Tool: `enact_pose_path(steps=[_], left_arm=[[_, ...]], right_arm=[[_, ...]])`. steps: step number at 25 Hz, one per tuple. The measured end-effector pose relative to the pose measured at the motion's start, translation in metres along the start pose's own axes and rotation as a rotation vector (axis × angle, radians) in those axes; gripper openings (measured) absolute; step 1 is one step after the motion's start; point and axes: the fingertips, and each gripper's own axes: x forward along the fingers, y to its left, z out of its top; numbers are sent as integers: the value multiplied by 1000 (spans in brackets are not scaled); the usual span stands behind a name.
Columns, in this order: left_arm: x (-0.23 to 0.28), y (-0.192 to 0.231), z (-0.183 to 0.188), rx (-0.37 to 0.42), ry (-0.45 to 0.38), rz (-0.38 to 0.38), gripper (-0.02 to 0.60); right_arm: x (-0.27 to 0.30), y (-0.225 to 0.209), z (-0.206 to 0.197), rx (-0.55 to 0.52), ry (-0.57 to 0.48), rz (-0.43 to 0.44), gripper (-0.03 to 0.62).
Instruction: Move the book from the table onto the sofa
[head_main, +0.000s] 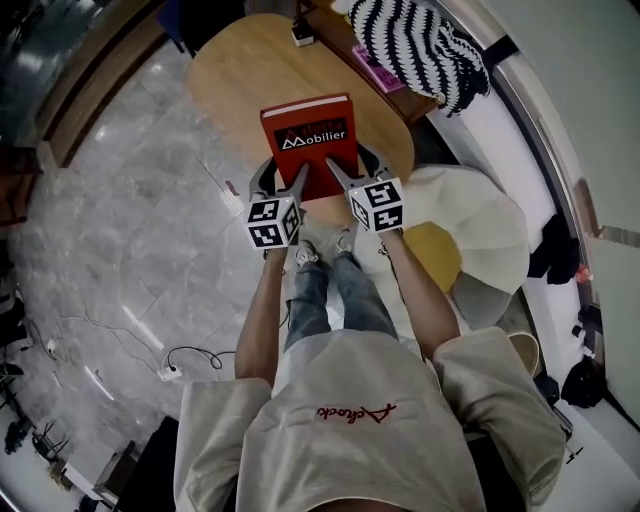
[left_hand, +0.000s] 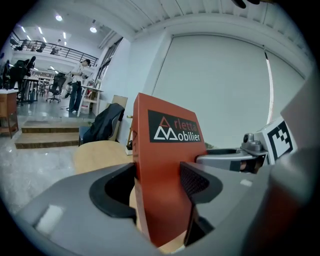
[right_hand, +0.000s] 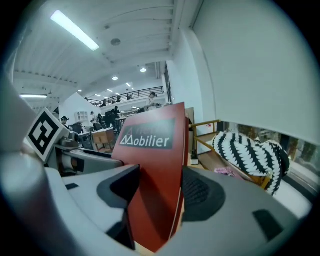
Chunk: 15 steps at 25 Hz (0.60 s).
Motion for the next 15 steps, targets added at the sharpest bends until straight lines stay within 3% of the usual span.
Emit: enact_pose_path(steps=[15], left_arm=[[-43, -11, 134, 127, -169, -13, 288]], right_arm=[[-26, 18, 134, -110, -209, -30, 267]])
